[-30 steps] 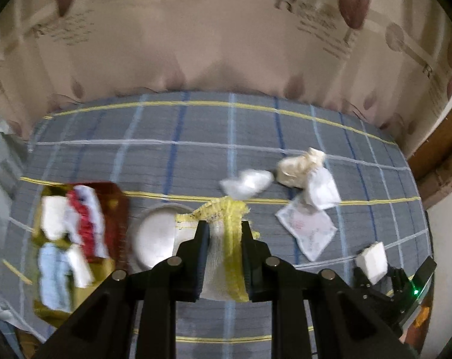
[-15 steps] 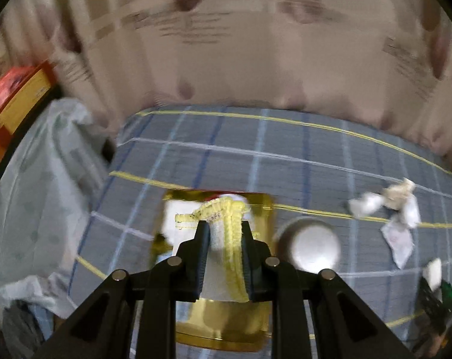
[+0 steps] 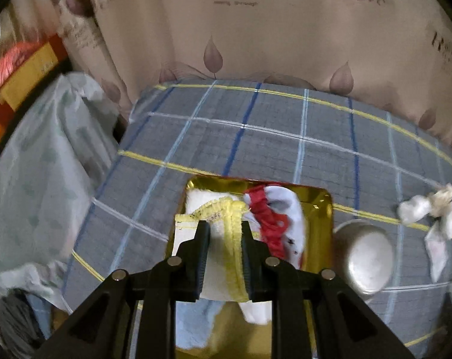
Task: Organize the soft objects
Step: 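Carry the yellow-edged cloth with the left tool into the tray and release, then withdraw the left tool from the tray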
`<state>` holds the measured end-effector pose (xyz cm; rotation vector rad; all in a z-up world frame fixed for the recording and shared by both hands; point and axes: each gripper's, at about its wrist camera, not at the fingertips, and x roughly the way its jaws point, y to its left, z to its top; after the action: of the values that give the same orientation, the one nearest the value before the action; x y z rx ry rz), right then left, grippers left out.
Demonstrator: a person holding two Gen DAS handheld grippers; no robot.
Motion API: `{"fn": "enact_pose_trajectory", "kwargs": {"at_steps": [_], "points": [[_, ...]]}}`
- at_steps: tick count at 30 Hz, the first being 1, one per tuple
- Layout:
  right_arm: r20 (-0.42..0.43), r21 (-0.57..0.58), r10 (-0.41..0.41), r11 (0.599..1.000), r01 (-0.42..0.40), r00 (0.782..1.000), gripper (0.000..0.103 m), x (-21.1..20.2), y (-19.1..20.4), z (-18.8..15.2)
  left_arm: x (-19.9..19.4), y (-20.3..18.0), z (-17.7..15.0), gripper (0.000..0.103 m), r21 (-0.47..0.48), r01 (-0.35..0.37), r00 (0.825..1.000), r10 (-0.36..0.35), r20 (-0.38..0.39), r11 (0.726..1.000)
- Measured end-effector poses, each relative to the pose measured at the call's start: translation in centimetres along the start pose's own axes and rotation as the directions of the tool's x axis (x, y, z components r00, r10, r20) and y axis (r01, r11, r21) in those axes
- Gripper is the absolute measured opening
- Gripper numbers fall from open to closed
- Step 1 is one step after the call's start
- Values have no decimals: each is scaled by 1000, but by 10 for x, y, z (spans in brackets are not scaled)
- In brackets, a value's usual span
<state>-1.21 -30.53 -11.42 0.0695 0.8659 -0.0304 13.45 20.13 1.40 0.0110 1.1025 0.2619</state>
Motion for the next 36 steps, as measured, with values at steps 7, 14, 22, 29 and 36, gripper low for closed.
{"fn": "enact_pose_trajectory", "kwargs": {"at_steps": [7,14,22,29,36], "points": [[-2,-4,-4,1000,4,1000,75,0,0,0,22,3,0,21,-33,22,999,-24,-36,999],[-4,-12,-8,1000,8,1000,77,1,2,0,25,-3,0,30,-16,25,999,-25,-21,1000],[-5,-14,-9,1000,9,1000,77,1,2,0,24,1,3,46,-51,38,999,-40,-27,998],[-7,-18,-13,1000,13,1000,78,2,2,0,-1,6,-1,46,-50,81,997,-80,21,996],[-8,-24,-17,1000,17,1000,78,2,3,1,-27,8,-32,46,-24,127,991,-126,37,992]]}}
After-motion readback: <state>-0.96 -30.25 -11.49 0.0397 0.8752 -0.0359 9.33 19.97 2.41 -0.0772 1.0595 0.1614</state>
